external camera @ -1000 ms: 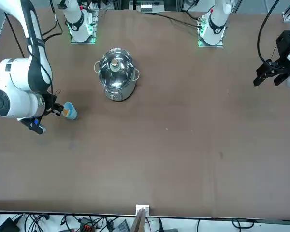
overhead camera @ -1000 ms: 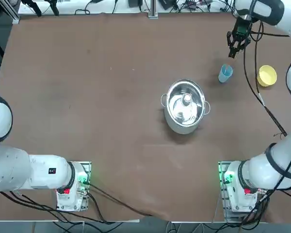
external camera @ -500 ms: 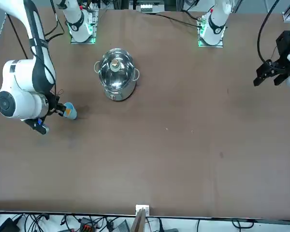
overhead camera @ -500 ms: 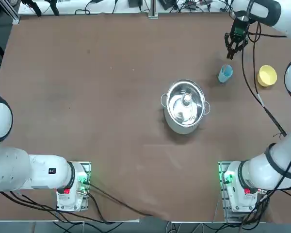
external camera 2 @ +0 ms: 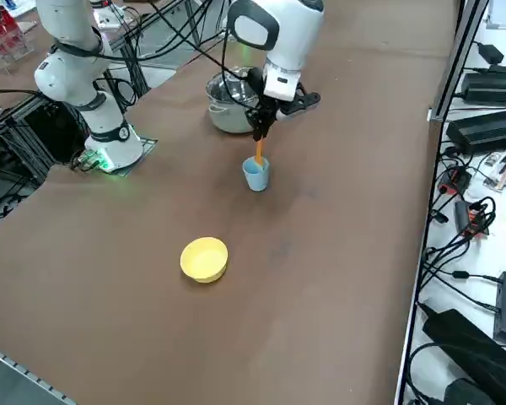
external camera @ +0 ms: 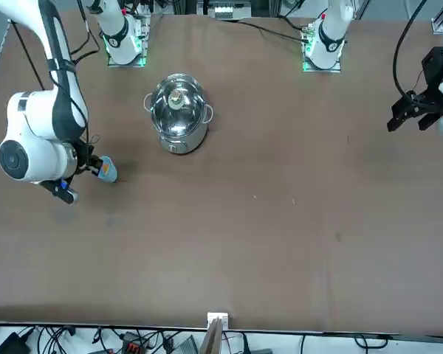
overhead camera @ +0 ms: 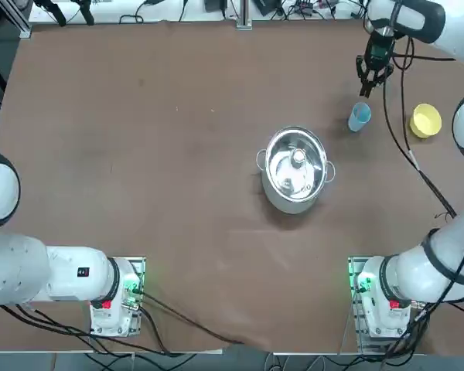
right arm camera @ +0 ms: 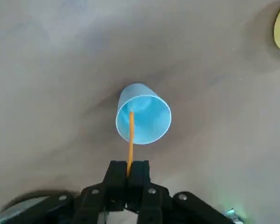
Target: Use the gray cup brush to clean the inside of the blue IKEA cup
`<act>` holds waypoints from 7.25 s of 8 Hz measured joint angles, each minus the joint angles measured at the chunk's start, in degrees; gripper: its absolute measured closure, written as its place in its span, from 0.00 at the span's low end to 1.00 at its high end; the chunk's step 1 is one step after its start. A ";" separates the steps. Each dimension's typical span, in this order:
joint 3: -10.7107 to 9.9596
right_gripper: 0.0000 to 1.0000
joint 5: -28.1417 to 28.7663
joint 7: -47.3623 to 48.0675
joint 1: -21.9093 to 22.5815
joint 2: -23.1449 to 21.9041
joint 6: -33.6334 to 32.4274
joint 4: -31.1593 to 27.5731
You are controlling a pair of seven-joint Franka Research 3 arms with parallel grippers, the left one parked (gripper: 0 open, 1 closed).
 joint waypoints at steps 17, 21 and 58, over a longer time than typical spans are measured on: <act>0.07 0.97 0.56 2.15 -0.76 1.25 1.88 0.49; 0.02 0.97 0.59 3.00 0.08 1.32 0.64 0.34; -0.53 0.97 0.31 4.74 -2.84 4.24 -1.98 5.34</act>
